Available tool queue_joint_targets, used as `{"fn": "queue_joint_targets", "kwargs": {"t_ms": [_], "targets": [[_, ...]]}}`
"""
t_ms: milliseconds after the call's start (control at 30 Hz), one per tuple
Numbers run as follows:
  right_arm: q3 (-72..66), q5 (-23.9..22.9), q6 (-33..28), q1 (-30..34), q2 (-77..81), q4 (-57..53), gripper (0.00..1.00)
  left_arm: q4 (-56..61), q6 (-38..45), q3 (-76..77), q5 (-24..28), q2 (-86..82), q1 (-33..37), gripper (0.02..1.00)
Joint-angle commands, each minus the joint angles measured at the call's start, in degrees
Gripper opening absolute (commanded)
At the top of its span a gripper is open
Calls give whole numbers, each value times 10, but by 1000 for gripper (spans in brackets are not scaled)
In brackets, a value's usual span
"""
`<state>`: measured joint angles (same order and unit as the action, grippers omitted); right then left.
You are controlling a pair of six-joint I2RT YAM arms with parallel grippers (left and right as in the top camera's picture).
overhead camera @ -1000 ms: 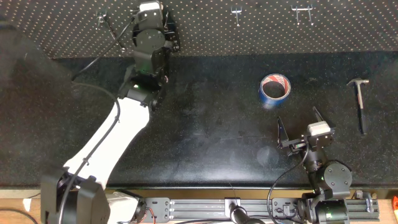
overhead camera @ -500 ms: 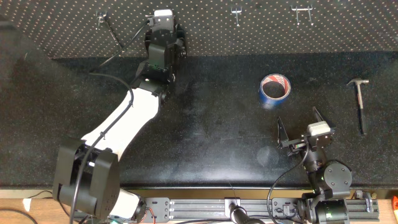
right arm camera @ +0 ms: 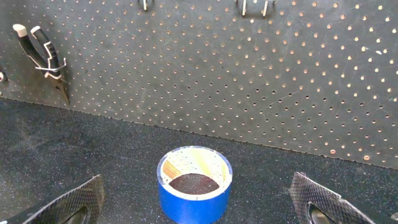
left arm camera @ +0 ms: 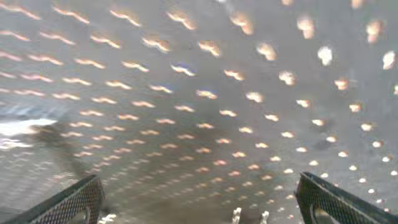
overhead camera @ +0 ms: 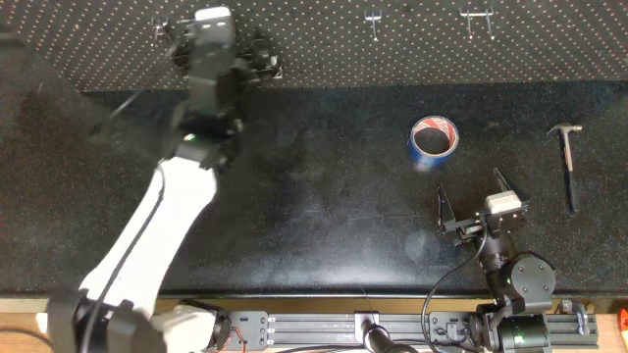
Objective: Place Tools Onto Pegboard
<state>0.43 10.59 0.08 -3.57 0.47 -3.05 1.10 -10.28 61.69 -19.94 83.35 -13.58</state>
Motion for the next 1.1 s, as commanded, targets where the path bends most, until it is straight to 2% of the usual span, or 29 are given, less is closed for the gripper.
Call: {"fn": "queue_joint_targets", "kwargs": {"t_ms": [33, 167, 233, 400, 467, 500, 700, 800, 867, 933, 1000, 1067, 1100], "targets": [[-2, -3, -6, -4, -4, -3, 976, -24, 0, -139, 99, -187, 78, 996], [-2, -3, -6, -4, -4, -3, 976, 160, -1, -406, 212, -389, 169, 996], [-2, -3, -6, -4, -4, -3, 976, 200, -1, -482, 209, -468, 190, 998], [-2, -3, -6, -4, -4, -3, 976, 233, -1, -584, 206, -616, 178, 996], [-2, -3, -6, -4, -4, -3, 976, 208, 1, -614, 195, -685, 151, 996], [-2, -3, -6, -4, -4, -3, 976, 196, 3, -614, 173, -704, 141, 996], [-2, -3, -6, -4, -4, -3, 976, -52, 3, -614, 156, -833, 116, 998], [-2, -3, -6, -4, -4, -3, 976, -54, 4, -614, 156, -832, 117, 996], [-2, -3, -6, -4, -4, -3, 976, -54, 35, -614, 159, -832, 117, 996], [-2, -3, -6, -4, -4, -3, 976, -57, 35, -614, 187, -832, 108, 996], [-2, -3, -6, -4, -4, -3, 976, -57, 40, -614, 187, -832, 107, 996], [-2, -3, -6, -4, -4, -3, 976, -56, 114, -614, 187, -832, 107, 996], [-2, -3, -6, -4, -4, -3, 974, -56, 114, -614, 187, -832, 107, 996]]}}
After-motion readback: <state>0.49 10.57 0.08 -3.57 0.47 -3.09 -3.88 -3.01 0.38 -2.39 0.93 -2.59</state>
